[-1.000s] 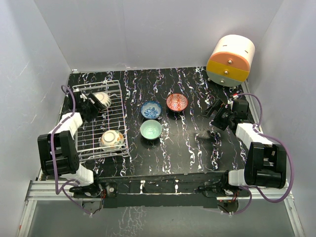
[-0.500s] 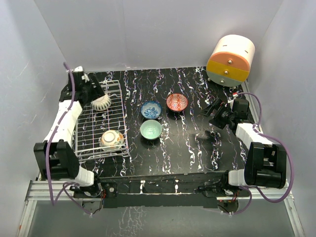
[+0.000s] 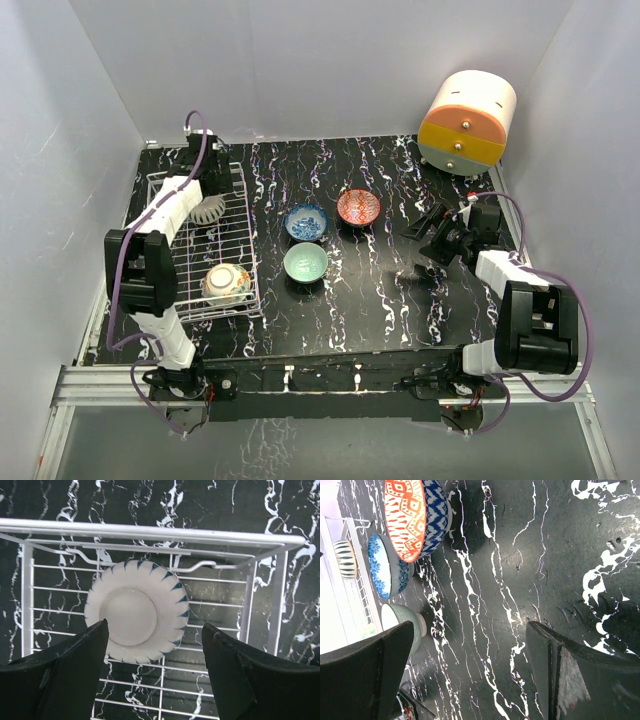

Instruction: Load the bowls into the dish rack

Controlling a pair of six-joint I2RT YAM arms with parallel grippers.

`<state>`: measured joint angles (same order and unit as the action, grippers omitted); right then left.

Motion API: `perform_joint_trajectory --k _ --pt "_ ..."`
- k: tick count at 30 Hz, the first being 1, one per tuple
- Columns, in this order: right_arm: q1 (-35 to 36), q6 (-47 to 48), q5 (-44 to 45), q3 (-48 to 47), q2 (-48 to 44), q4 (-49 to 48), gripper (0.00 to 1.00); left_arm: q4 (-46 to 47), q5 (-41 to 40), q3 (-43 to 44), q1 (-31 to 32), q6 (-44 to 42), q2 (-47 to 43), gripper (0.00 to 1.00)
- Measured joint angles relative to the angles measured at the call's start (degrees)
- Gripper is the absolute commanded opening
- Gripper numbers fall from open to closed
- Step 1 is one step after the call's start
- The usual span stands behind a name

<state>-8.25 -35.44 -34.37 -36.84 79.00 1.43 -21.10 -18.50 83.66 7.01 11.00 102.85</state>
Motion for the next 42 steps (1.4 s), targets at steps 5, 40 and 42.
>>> perform_joint_trajectory --k 5,40,42 --pt "0.0 -0.1 -0.2 0.0 0.6 -0.1 0.98 6.1 -4.9 -2.2 1.5 -3.2 0.3 0.73" --pt "0.0 -0.1 -0.5 1.4 0.9 -0.5 0.98 -1.0 -19.6 -17.7 1.4 11.5 -8.0 0.78" --pt "0.0 0.0 -0.6 1.8 0.6 -0.5 0.98 -2.7 -20.1 -18.9 1.4 13.1 -9.3 0.78"
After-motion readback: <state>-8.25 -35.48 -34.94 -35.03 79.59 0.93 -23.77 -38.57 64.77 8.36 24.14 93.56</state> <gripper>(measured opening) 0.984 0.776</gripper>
